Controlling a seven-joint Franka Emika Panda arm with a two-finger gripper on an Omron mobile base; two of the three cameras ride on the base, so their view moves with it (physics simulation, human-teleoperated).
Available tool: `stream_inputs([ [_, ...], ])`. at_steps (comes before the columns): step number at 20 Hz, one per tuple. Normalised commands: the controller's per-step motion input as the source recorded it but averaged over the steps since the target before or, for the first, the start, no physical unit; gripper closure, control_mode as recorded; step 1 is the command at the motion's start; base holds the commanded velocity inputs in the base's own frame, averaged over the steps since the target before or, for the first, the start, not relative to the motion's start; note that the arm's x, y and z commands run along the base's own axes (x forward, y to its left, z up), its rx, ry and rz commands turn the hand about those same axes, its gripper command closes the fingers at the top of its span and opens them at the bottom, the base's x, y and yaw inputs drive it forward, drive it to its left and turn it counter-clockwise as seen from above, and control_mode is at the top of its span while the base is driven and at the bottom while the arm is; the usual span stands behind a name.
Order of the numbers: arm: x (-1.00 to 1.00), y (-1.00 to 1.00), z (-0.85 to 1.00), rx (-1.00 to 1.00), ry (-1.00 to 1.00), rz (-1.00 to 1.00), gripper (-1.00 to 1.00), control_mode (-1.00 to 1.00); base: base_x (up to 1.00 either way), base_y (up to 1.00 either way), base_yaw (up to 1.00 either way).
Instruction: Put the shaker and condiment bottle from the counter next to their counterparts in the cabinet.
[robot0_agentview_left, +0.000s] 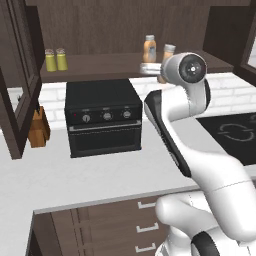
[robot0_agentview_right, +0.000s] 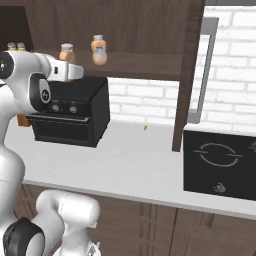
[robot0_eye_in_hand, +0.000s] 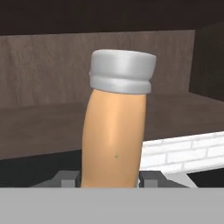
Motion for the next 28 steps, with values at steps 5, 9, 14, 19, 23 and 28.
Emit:
stream_inputs([
  [5, 0.1, 0.32, 0.36, 0.0, -0.08, 0.03, 1.0, -1.0, 0.0, 0.0, 0.0],
  [9, 0.09, 0.08, 0.11, -0.01, -0.01, 0.0, 1.0, -1.0, 0.0, 0.0, 0.0],
  [14, 0.22, 0.0, -0.19, 0.0, 0.02, 0.0, 1.0, -1.0, 0.0, 0.0, 0.0],
  [19, 0.4, 0.0, -0.05, 0.0, 0.05, 0.0, 1.0, -1.0, 0.0, 0.0, 0.0],
  [23, 0.36, 0.0, 0.0, 0.0, 0.01, 0.0, 1.0, -1.0, 0.0, 0.0, 0.0],
  [28, 0.33, 0.0, -0.02, 0.0, 0.0, 0.0, 1.0, -1.0, 0.0, 0.0, 0.0],
])
